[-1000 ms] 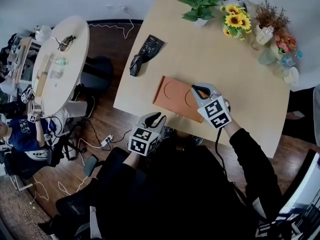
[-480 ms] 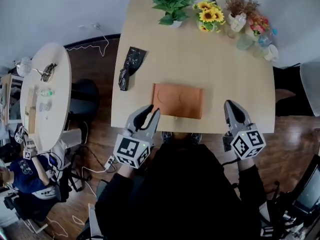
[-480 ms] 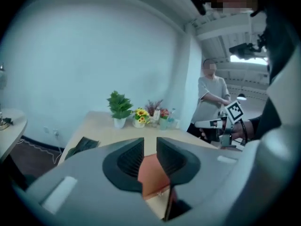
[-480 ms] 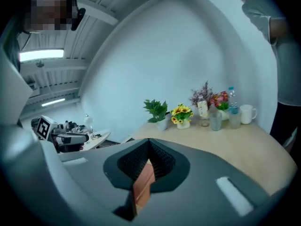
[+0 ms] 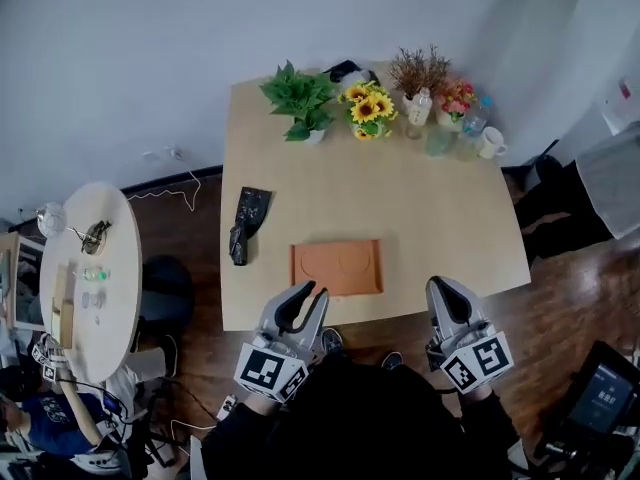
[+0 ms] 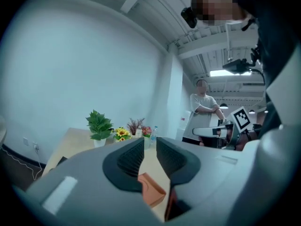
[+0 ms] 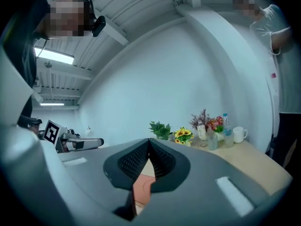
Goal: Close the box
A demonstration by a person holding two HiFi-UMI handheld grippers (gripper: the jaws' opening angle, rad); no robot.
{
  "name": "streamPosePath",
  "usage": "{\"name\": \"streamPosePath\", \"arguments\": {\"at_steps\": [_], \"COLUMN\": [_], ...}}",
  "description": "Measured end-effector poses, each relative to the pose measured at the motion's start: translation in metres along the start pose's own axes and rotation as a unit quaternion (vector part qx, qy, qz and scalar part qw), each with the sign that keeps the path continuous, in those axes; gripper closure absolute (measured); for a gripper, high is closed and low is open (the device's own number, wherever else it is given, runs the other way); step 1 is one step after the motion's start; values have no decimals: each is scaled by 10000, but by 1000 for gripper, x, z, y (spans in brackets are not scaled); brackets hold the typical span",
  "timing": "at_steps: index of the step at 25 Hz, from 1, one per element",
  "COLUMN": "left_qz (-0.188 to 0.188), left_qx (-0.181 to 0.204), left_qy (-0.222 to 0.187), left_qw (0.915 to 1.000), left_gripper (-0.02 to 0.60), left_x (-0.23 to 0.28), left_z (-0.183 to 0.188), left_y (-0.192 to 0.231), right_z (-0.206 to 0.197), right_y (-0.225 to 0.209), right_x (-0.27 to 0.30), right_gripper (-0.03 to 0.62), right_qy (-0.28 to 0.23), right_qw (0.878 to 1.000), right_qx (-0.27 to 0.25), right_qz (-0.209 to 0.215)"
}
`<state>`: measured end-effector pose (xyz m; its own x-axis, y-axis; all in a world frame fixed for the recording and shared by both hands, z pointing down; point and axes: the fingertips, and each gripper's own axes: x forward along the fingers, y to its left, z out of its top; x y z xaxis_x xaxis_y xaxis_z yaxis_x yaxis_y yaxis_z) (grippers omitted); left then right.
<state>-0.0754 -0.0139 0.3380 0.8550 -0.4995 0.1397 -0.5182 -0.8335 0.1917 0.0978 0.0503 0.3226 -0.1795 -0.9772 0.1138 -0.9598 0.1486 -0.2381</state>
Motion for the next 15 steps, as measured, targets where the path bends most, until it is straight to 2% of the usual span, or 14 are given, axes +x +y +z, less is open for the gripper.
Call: {"name": "streamPosePath", "arguments": {"at_steps": [7,12,15], "left_qz": [517,636,569], "left_qx": [336,249,375], "left_qy": [-408,-394,-335], "left_qw": [9973,9969,9971], "left_gripper": [518,518,518], "left_x": [-18,-26,-30], "left_z": [22,7,7], "left_y": [-70,-111,-122], "right_z": [24,25,26], "right_y": [6,1,2], "right_x": [-49,-74,-79], "right_gripper": [592,592,589], "right_qy": [-442,-670,-724], "right_qw": [9975,9954,9950], "right_qx": [-157,-499,-598], "right_qz": [521,460,352]}}
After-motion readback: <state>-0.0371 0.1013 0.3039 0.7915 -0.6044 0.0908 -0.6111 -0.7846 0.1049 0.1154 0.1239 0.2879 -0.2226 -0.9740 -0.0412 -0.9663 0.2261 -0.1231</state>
